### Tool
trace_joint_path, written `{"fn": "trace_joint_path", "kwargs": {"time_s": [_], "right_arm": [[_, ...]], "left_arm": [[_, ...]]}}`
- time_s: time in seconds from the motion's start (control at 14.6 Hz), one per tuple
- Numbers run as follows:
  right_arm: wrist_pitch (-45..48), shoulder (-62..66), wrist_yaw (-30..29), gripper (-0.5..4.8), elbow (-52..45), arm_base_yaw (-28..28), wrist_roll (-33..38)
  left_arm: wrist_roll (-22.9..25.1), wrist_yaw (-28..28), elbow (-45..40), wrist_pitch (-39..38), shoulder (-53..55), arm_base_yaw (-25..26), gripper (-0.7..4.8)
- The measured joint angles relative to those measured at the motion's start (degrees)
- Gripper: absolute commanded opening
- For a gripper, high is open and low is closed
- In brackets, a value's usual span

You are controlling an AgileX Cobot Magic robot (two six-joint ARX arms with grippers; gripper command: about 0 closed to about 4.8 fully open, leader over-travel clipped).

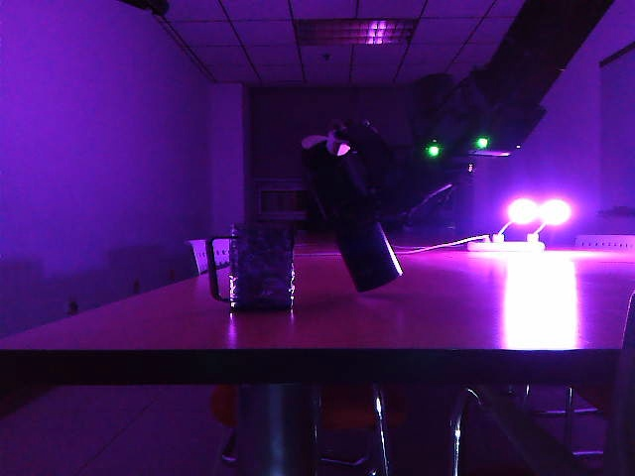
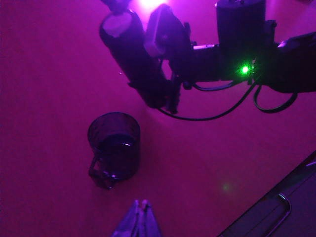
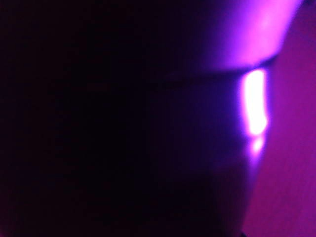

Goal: Pick up the black thermos cup, pour some water from it into the cup, and then put the thermos cup back on the table.

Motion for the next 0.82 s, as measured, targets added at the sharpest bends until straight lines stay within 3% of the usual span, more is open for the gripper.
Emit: {"fn": "trace_joint_path", "kwargs": {"time_s": [0.27, 0.41, 0.55, 0.82], "right_arm": [[0.92, -0.15, -0.44, 1.62, -0.02, 0.11, -4.15], [-0.39, -1.53, -5.07, 1.62, -0.09, -0.02, -5.90], [-0.98, -2.64, -5.66, 1.62, -0.07, 0.17, -9.42], [-6.01, -2.62, -0.83, 1.62, -0.15, 0.79, -18.56]], "left_arm": [[0.00, 0.04, 0.00, 0.07, 0.00, 0.00, -0.06], [0.00, 0.09, 0.00, 0.15, 0.00, 0.00, -0.05], [0.00, 0.07, 0.00, 0.26, 0.00, 0.00, -0.06], [0.02, 0.07, 0.00, 0.39, 0.00, 0.00, -0.06]]}}
